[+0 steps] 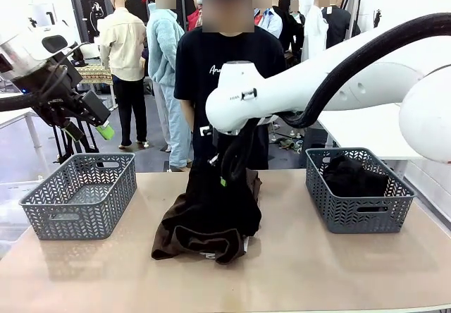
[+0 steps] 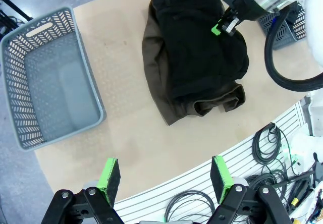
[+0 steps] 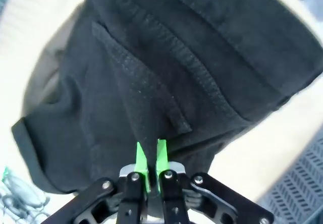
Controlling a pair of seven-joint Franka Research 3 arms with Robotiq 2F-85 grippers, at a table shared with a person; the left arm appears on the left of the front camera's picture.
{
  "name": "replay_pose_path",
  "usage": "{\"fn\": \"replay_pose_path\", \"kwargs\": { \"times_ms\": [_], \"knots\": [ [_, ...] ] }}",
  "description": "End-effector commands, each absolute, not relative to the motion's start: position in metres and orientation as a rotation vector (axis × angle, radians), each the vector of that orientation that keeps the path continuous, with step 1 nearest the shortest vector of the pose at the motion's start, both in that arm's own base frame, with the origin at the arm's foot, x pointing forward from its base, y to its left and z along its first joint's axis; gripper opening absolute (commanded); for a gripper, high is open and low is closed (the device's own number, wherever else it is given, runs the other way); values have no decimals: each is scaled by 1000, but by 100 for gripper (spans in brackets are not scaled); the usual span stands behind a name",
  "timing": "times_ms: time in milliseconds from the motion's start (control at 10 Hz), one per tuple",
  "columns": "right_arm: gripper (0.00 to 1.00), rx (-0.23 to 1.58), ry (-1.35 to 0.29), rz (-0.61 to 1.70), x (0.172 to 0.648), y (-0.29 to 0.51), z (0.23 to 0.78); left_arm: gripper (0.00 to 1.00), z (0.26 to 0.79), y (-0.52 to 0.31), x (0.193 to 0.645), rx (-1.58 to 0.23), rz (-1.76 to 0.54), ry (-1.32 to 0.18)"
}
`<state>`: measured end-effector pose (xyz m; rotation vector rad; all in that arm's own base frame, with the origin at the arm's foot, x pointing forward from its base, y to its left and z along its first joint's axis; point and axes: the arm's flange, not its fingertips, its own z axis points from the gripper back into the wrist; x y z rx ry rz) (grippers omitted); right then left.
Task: Sort the tops and bottoms.
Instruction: Lift clothes from the center of the table with your right hand.
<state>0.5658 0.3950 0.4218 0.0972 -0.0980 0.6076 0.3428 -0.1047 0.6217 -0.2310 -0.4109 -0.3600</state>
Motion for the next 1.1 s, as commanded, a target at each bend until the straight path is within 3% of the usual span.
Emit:
{"fn": "replay_pose_path", "kwargs": {
  "times_ms": [0, 500, 1000],
  "knots": [
    [0, 103, -160, 603, 554, 394, 474, 93, 623, -102, 342, -232, -360, -412],
    [0, -13, -409, 679, 529, 420, 626, 93, 623, -102, 342, -232, -360, -412],
    [0, 18, -378, 689, 523, 408, 622, 93, 623, -102, 342, -232, -360, -412]
  ]
}}
